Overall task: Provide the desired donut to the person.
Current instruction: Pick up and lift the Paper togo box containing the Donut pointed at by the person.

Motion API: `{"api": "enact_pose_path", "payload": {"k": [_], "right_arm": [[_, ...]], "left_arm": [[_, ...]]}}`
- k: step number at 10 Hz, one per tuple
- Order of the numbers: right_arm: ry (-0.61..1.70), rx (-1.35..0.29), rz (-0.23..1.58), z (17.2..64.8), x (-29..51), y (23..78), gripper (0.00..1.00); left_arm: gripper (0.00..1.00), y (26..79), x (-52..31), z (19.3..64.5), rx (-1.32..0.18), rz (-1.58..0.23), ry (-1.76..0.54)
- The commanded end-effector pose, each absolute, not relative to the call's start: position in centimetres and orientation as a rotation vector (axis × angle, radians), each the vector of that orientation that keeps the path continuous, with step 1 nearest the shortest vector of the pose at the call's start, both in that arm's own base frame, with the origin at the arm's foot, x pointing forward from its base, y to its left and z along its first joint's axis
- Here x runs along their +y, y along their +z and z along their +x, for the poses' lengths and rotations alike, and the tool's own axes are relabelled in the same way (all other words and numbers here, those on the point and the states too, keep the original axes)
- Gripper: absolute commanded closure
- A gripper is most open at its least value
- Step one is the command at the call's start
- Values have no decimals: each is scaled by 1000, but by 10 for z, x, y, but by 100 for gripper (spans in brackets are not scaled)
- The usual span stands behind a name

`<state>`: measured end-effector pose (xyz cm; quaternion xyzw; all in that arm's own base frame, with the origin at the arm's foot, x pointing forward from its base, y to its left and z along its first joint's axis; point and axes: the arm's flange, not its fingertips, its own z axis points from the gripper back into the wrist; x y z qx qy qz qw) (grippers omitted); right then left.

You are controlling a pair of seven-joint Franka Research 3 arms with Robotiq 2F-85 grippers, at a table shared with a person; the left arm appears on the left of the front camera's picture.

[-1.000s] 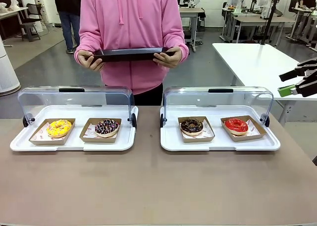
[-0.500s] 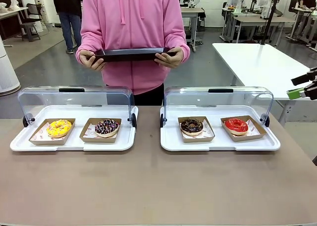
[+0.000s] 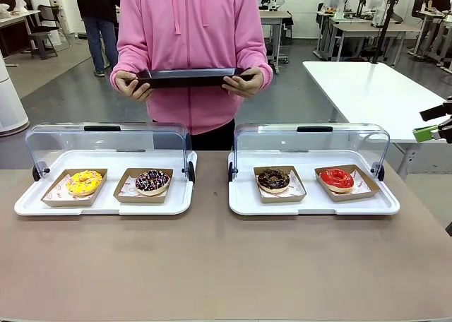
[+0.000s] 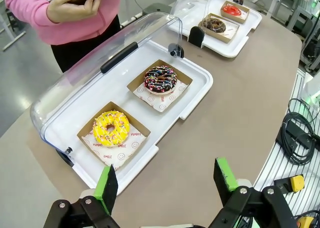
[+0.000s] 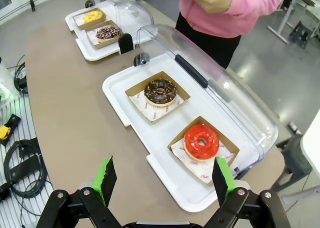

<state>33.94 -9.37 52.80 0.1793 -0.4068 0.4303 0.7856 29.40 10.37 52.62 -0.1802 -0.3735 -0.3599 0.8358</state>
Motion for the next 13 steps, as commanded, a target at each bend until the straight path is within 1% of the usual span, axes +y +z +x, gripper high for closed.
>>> {"api": "enact_pose_path", "payload": {"k": [1,3,4,5,13], "right_arm": [[909,-912,379,340,-85,526,0],[893,-914,357,341,-84,527,0],[884,-893,373,339,-78,526,0],[927,-885,368,340,-93,531,0],[927,-885,368,340,-93,531,0]], "left_arm": [[0,482,77,257,-818,-360,-768],[0,482,76,256,-812,-359,-767],[0,482,72,256,-795,-350,-813],[0,528,104,293,-793,-377,-762],[0,528,104,293,-793,-377,-762]]}}
